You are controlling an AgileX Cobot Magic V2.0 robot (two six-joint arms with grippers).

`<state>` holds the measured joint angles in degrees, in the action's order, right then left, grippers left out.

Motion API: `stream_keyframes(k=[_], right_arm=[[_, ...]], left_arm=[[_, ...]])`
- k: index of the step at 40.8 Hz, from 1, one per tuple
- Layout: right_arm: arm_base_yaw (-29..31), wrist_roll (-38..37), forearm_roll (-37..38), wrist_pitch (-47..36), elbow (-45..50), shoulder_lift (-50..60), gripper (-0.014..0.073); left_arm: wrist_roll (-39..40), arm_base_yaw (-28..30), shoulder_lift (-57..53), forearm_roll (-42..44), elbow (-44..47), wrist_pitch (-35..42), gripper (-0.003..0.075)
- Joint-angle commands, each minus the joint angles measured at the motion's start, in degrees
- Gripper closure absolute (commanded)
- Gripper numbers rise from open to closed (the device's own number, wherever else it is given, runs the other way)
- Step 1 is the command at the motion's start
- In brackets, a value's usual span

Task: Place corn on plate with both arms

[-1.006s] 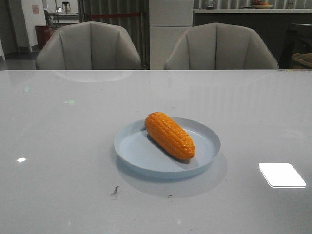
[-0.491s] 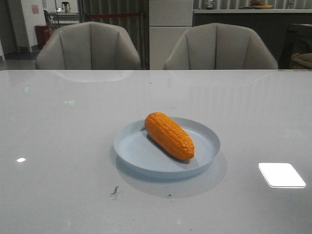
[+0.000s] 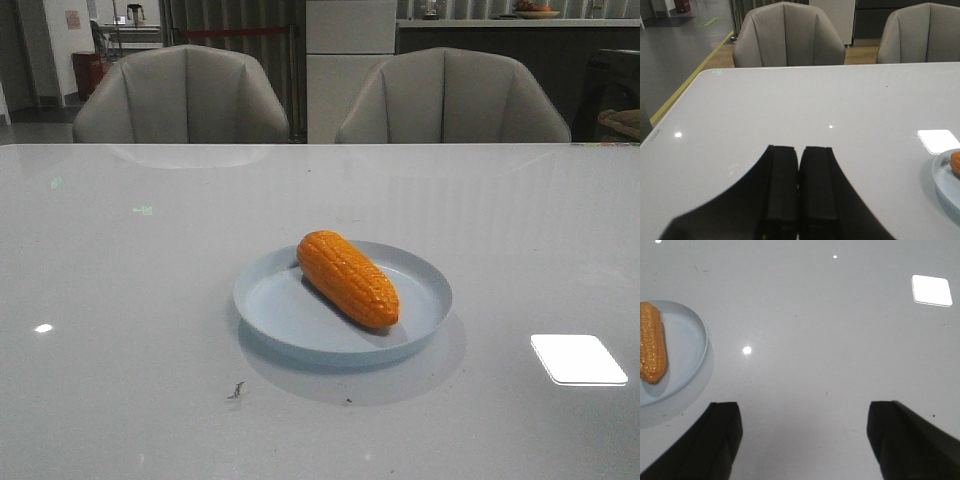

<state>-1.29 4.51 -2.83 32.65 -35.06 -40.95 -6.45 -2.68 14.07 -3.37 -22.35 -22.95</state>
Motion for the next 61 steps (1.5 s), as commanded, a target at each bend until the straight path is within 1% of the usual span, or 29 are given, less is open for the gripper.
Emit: stream_keyframes(k=[1, 3, 6, 14, 19, 23, 24, 25, 28, 34, 61], right_arm=[[0.4, 0.4, -0.2, -4.4, -1.5, 0.3, -0.0028], [0.4, 0.4, -0.2, -4.4, -1.5, 0.3, -0.0028], [0.4, 0.4, -0.2, -4.4, -1.5, 0.3, -0.0028], [0.4, 0.4, -0.2, -4.4, -1.5, 0.3, -0.0028], [0.4, 0.4, -0.2, -4.4, -1.5, 0.3, -0.0028], [0.4, 0.4, -0.2, -4.4, -1.5, 0.3, -0.0028], [0.4, 0.4, -0.2, -4.5, -1.5, 0.3, -0.0028], [0.4, 0.4, -0.2, -4.4, -1.5, 0.3, -0.0028], [0.4, 0.4, -0.2, -4.2, -1.5, 0.3, -0.0028], [0.4, 0.4, -0.2, -4.2, -1.5, 0.3, -0.0028], [0.4, 0.4, -0.2, -4.2, -1.5, 0.3, -0.0028]], left_arm=[[0.2, -0.4, -2.0, -0.6, 1.3, 5.1, 0.0626], [0.2, -0.4, -2.2, -0.6, 2.9, 5.7, 0.0626], [0.2, -0.5, -2.2, -0.6, 6.4, 9.5, 0.0626], [0.2, -0.5, -2.9, -0.6, 18.3, 24.9, 0.0626], [0.2, -0.5, -7.6, -0.6, 22.8, 28.6, 0.0626], [0.2, -0.5, -14.0, -0.6, 25.2, 28.3, 0.0626], [0.2, -0.5, -15.9, -0.6, 25.1, 25.8, 0.0626], [0.2, -0.5, -16.2, -0.6, 25.1, 25.4, 0.0626], [0.2, -0.5, -14.8, -0.6, 25.1, 25.9, 0.0626], [0.2, -0.5, -15.7, -0.6, 25.1, 24.3, 0.0626], [0.2, -0.5, -15.5, -0.6, 25.1, 24.3, 0.0626]])
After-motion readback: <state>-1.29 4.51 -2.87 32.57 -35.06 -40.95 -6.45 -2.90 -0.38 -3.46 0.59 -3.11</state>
